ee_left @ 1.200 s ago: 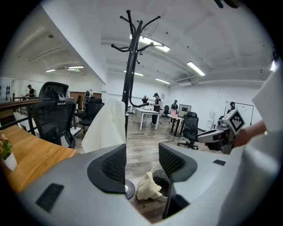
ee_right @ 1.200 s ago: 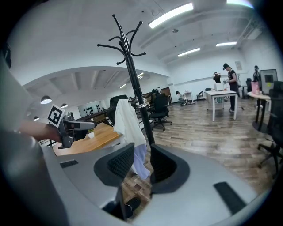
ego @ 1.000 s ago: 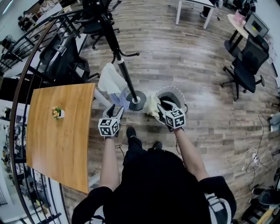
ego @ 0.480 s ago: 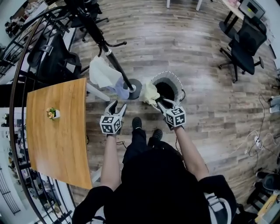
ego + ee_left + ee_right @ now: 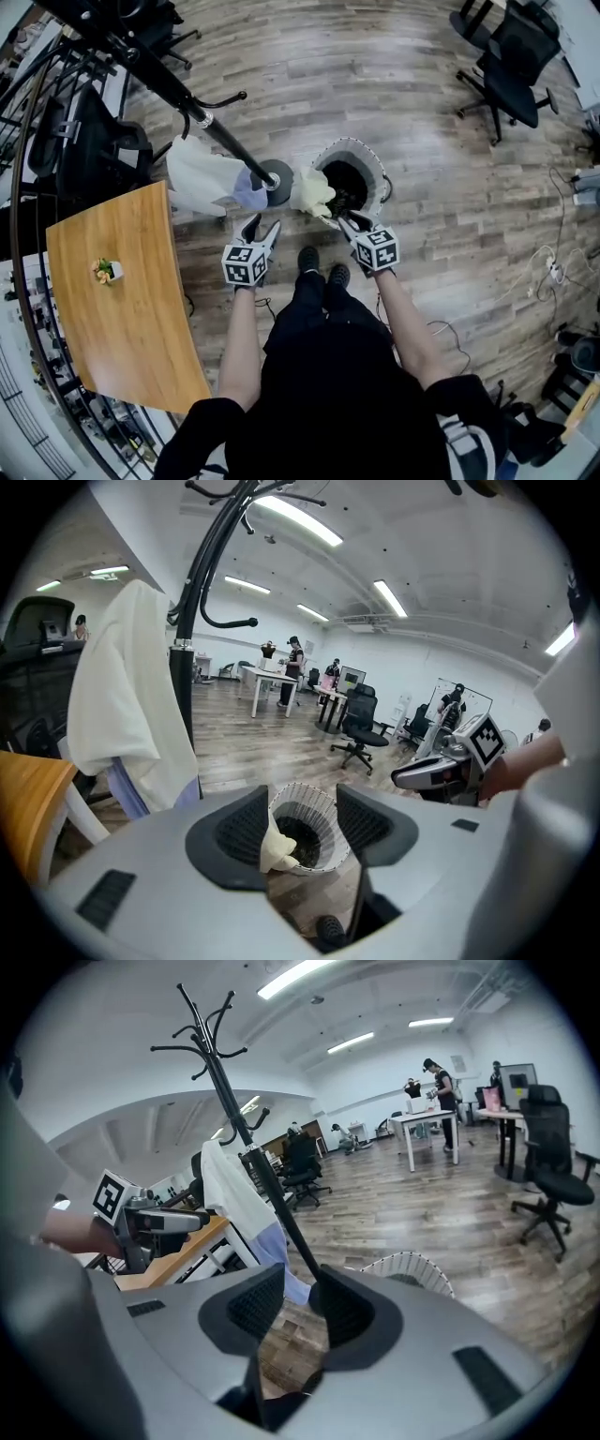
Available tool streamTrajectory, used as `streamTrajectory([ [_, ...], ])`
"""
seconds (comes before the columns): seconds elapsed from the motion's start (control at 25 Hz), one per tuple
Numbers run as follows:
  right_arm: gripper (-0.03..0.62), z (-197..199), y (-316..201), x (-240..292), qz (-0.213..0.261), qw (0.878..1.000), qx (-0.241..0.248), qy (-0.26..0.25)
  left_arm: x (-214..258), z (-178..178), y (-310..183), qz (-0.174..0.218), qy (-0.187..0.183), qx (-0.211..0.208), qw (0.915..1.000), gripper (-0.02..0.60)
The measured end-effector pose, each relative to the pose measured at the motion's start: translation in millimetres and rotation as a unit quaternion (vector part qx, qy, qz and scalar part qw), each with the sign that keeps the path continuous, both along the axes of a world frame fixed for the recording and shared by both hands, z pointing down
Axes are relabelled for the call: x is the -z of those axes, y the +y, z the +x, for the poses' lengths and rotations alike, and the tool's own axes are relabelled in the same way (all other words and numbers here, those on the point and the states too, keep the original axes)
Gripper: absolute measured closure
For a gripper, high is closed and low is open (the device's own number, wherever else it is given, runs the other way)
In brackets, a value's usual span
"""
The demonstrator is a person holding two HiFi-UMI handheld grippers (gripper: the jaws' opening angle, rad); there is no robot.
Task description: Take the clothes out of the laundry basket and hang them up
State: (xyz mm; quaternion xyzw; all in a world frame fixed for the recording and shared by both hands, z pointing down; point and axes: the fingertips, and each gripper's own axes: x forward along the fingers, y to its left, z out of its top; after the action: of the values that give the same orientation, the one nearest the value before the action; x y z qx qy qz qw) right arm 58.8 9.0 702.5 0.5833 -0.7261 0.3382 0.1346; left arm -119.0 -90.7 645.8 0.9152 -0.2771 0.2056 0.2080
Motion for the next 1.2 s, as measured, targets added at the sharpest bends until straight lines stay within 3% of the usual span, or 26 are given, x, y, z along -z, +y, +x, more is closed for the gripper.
streamTrajectory([
  [0.56, 0.462, -13.8, -30.1, -52.4, -0.033, 0.999, -0.040, 0.005, -58.6, 38.8, -36.1, -0.037, -0.014, -0.109, 0.9933, 0.337],
  [1.2, 0.459, -6.5, -62.9, -148.9, -0.076, 0.996, -0.045, -0.029, -155.5, 63.9, -60.7, -0.095, -0.050, -0.131, 0.9856, 0.337],
])
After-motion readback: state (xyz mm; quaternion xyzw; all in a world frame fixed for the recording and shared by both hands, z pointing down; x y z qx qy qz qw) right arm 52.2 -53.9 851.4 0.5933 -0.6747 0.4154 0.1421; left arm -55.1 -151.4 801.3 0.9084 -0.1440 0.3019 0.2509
